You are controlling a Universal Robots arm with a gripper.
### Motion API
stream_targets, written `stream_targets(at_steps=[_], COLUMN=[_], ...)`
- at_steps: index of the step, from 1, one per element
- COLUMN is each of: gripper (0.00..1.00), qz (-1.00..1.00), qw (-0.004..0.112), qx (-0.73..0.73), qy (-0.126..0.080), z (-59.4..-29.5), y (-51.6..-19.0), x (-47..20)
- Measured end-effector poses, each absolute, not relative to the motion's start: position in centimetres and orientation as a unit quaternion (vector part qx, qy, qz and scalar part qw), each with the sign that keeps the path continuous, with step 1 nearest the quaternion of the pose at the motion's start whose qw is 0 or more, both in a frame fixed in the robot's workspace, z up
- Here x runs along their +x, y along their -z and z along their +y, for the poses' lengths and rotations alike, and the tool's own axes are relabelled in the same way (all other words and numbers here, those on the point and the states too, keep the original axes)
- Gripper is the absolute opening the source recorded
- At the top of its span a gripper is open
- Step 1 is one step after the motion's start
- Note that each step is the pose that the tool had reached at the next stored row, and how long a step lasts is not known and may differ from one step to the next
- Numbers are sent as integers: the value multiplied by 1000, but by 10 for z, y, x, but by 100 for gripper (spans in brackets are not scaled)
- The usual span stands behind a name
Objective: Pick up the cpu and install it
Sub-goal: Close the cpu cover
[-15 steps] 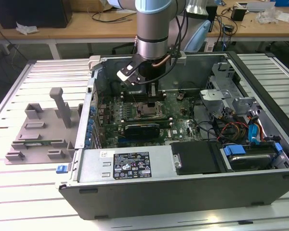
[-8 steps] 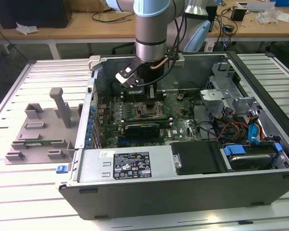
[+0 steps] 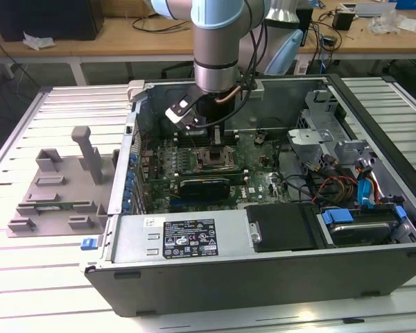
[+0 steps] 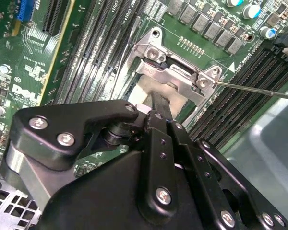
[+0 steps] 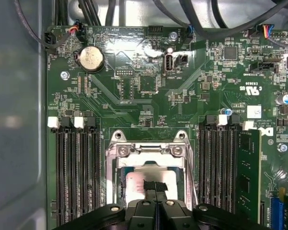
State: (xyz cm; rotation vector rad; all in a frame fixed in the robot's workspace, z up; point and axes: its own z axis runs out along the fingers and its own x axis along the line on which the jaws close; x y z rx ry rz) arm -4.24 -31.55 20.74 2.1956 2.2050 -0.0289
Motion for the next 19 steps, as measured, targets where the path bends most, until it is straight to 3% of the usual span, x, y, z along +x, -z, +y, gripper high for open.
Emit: stream_targets(at_steps=[19], gripper=[11], qz=[708], qw=[15], qx=[706], qy=[9], z=[-318], y=[-204], x=[-45])
